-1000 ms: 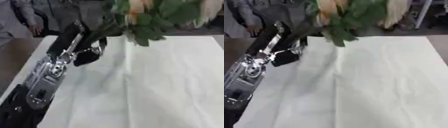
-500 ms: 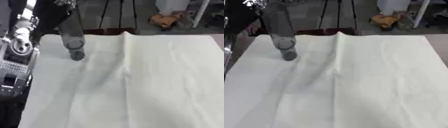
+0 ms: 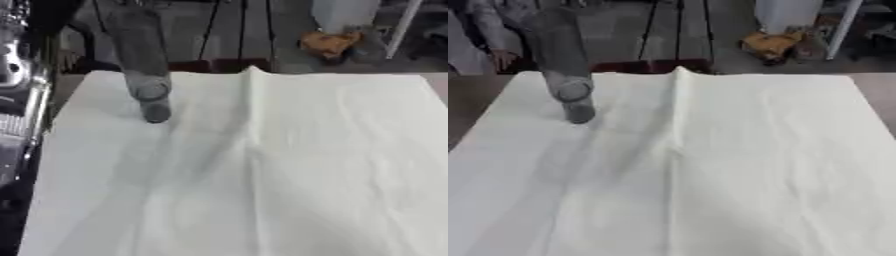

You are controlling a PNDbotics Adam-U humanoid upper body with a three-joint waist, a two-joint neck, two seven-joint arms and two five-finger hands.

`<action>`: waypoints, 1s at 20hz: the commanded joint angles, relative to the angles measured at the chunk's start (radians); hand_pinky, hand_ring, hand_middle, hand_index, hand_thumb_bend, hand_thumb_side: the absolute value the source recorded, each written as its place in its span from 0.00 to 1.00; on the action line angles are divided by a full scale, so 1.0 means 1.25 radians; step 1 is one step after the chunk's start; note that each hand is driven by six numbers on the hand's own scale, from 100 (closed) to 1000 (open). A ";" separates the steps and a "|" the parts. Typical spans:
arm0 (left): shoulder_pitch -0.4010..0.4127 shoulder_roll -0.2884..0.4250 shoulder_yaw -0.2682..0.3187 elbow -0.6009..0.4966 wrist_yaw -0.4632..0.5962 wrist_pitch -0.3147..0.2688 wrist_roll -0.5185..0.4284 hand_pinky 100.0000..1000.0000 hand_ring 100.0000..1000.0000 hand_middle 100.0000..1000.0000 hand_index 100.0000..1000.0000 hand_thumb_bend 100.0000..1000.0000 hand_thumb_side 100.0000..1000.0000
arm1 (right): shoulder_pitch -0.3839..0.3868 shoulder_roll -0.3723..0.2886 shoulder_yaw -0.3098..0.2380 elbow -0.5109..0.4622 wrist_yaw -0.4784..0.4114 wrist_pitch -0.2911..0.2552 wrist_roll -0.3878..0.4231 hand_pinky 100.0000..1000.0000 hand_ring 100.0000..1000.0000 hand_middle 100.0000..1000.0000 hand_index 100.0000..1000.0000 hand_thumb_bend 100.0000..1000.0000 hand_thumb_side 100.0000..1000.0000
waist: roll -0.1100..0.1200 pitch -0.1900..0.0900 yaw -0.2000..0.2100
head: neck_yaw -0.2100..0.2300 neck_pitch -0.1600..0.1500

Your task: Arrange flowers into the vase.

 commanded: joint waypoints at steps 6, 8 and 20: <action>-0.043 0.045 0.026 0.016 0.105 -0.015 0.087 0.00 0.00 0.00 0.00 0.00 0.70 | -0.005 -0.027 -0.007 -0.007 0.003 0.001 -0.005 0.83 0.88 0.86 0.90 0.21 1.00 | -0.013 -0.002 -0.001 | 0.002 -0.015; -0.054 0.058 0.035 0.020 0.132 -0.025 0.102 0.00 0.00 0.00 0.00 0.00 0.73 | -0.001 -0.029 -0.008 -0.007 0.004 0.003 -0.005 0.83 0.88 0.86 0.90 0.21 1.00 | -0.011 -0.002 -0.003 | 0.001 -0.020; -0.139 0.095 0.081 0.114 0.292 -0.168 0.259 0.00 0.00 0.00 0.00 0.00 0.74 | -0.009 -0.037 -0.004 -0.007 -0.003 -0.005 -0.009 0.83 0.88 0.86 0.90 0.19 1.00 | -0.018 -0.008 -0.010 | 0.008 -0.033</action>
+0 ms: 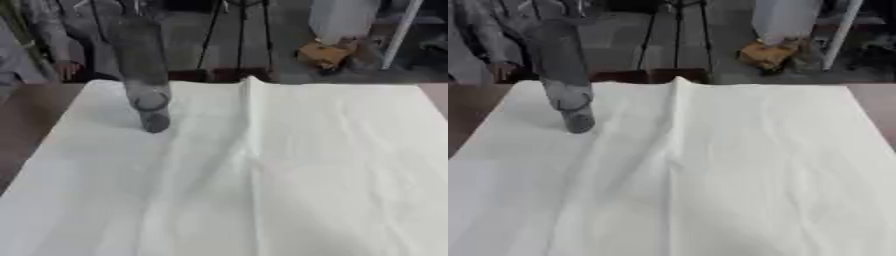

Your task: Arrange flowers into the vase.

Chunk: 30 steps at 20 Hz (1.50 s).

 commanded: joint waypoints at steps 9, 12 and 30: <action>-0.067 0.032 0.006 0.082 0.142 -0.125 0.142 0.00 0.00 0.00 0.00 0.00 0.76 | -0.027 -0.029 -0.003 -0.007 -0.005 -0.010 -0.005 0.83 0.88 0.86 0.90 0.17 1.00 | -0.018 -0.006 -0.003 | -0.013 -0.056; -0.077 0.036 0.003 0.096 0.180 -0.147 0.166 0.00 0.00 0.00 0.00 0.00 0.76 | -0.032 -0.030 -0.003 -0.007 -0.005 -0.012 -0.007 0.83 0.88 0.86 0.90 0.17 1.00 | -0.020 -0.001 -0.006 | -0.010 -0.071; -0.170 0.032 0.017 0.171 0.318 -0.336 0.119 0.00 0.00 0.00 0.00 0.00 0.68 | -0.062 -0.031 0.008 -0.007 -0.010 -0.021 0.000 0.83 0.88 0.86 0.90 0.21 1.00 | -0.021 0.039 -0.027 | 0.039 -0.106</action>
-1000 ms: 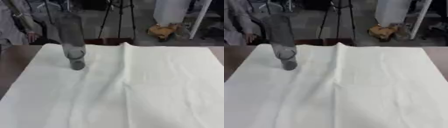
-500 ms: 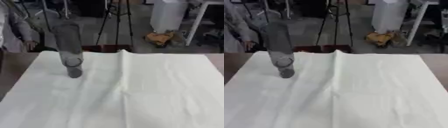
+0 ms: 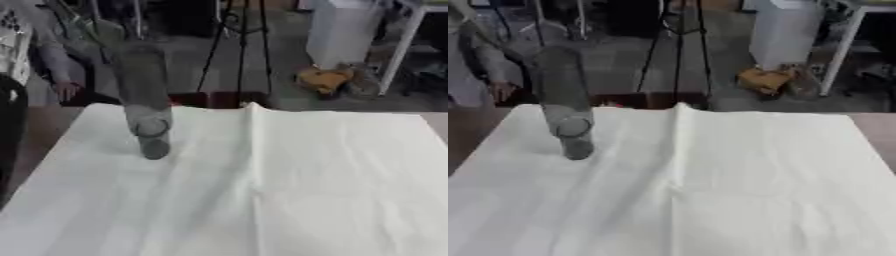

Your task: Arrange flowers into the vase.

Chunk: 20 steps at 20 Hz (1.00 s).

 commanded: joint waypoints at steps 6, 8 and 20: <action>-0.039 0.009 0.008 0.052 -0.003 -0.085 -0.042 0.00 0.00 0.00 0.00 0.00 0.70 | -0.016 -0.032 -0.001 -0.007 -0.006 -0.005 0.004 0.83 0.87 0.86 0.90 0.23 1.00 | -0.008 0.007 -0.009 | 0.015 -0.016; -0.054 0.006 0.015 0.083 -0.016 -0.096 -0.060 0.00 0.00 0.00 0.00 0.00 0.71 | -0.022 -0.034 0.000 -0.007 -0.006 -0.006 0.004 0.83 0.87 0.86 0.90 0.24 1.00 | -0.007 0.021 -0.016 | 0.022 -0.028; -0.071 0.024 0.026 0.225 -0.124 -0.146 -0.097 0.00 0.00 0.00 0.00 0.00 0.72 | -0.023 -0.037 -0.002 -0.007 -0.005 -0.002 0.005 0.83 0.87 0.85 0.90 0.27 1.00 | -0.009 0.045 -0.018 | 0.024 -0.042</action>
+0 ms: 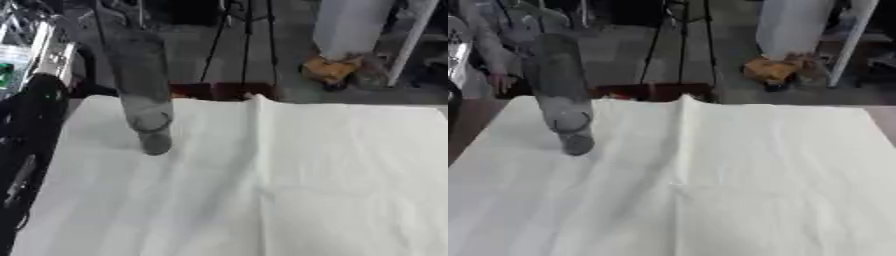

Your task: Arrange flowers into the vase.

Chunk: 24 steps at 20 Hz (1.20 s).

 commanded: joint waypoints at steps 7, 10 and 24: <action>-0.015 0.032 0.007 -0.015 -0.116 0.000 0.016 0.00 0.00 0.00 0.00 0.00 0.71 | -0.006 -0.027 -0.008 -0.007 -0.004 0.001 0.001 0.83 0.87 0.85 0.90 0.27 1.00 | -0.011 -0.010 0.002 | 0.001 -0.017; -0.015 0.030 0.004 -0.024 -0.130 0.008 0.026 0.00 0.00 0.00 0.00 0.00 0.71 | -0.005 -0.028 -0.008 -0.007 -0.003 0.002 0.001 0.83 0.87 0.85 0.90 0.27 1.00 | -0.012 -0.012 0.002 | 0.000 -0.016; -0.013 0.024 0.001 -0.016 -0.136 0.012 0.037 0.00 0.00 0.00 0.00 0.00 0.72 | -0.008 -0.026 -0.008 -0.007 -0.003 0.001 -0.001 0.83 0.87 0.85 0.90 0.27 1.00 | -0.010 -0.007 -0.001 | 0.001 -0.020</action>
